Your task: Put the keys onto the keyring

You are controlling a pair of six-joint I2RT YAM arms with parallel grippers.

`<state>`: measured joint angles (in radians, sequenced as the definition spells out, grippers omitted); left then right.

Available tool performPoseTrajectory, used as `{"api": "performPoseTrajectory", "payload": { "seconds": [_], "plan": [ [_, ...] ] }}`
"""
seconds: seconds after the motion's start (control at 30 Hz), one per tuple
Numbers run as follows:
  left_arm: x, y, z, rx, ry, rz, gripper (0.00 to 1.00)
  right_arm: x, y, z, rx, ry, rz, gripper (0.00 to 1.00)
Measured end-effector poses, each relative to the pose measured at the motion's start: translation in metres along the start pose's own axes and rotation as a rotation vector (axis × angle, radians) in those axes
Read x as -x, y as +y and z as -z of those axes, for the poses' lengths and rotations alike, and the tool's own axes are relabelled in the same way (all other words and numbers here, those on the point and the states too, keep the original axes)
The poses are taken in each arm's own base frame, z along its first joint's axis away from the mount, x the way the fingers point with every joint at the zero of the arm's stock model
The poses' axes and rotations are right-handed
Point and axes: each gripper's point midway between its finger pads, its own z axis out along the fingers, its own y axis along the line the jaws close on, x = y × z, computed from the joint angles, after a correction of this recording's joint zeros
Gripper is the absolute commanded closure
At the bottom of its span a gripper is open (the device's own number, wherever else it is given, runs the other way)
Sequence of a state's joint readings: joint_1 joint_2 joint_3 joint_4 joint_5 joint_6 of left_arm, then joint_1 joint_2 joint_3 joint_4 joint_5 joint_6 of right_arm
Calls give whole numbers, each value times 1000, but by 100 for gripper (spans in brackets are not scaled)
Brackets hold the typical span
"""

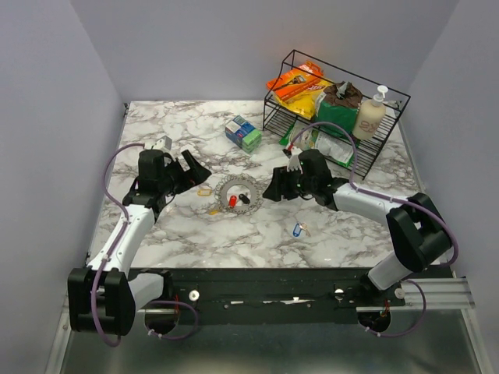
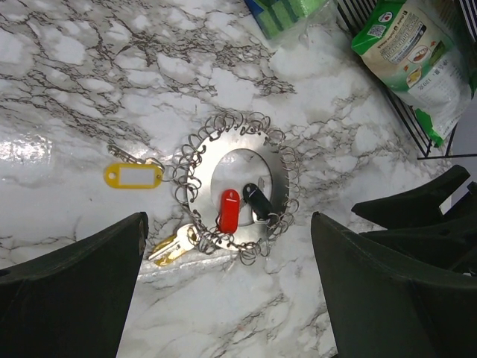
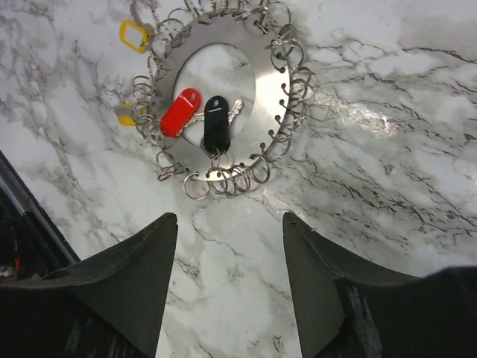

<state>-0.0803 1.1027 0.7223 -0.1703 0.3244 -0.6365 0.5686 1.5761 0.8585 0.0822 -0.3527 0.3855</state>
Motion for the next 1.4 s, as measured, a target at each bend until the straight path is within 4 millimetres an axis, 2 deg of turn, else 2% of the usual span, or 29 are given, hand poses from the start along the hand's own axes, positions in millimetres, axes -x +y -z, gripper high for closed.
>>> {"api": "performPoseTrajectory", "payload": {
  "seconds": [0.07, 0.17, 0.3, 0.63, 0.93, 1.03, 1.13, 1.3, 1.4],
  "plan": [
    [-1, 0, -2, -3, 5, 4, 1, 2, 5, 0, 29, -8, 7, 33],
    [-2, 0, -4, -5, 9, 10, 1, 6, 10, -1, 57, -21, 15, 27],
    [-3, -1, -6, -11, 16, 16, 1, 9, 13, -1, 74, -33, 21, 14],
    [-3, -5, -7, -28, 20, 18, 1, 10, 18, -1, 94, -39, 28, 14],
    [-8, -14, -11, -60, 39, 12, 1, 11, 36, -9, 163, -18, 42, 15],
    [-16, -24, -14, -75, 63, -16, 1, 16, 40, -10, 167, -25, 49, 15],
    [-20, -45, -17, -89, 83, -74, 1, 22, 41, -11, 160, -32, 54, 15],
    [-18, -80, -16, -105, 60, -176, 1, 18, 35, -11, 131, -21, 47, 16],
    [-19, -89, -17, -76, 49, -225, 1, 16, 33, -11, 121, -13, 42, 17]
  ]
}}
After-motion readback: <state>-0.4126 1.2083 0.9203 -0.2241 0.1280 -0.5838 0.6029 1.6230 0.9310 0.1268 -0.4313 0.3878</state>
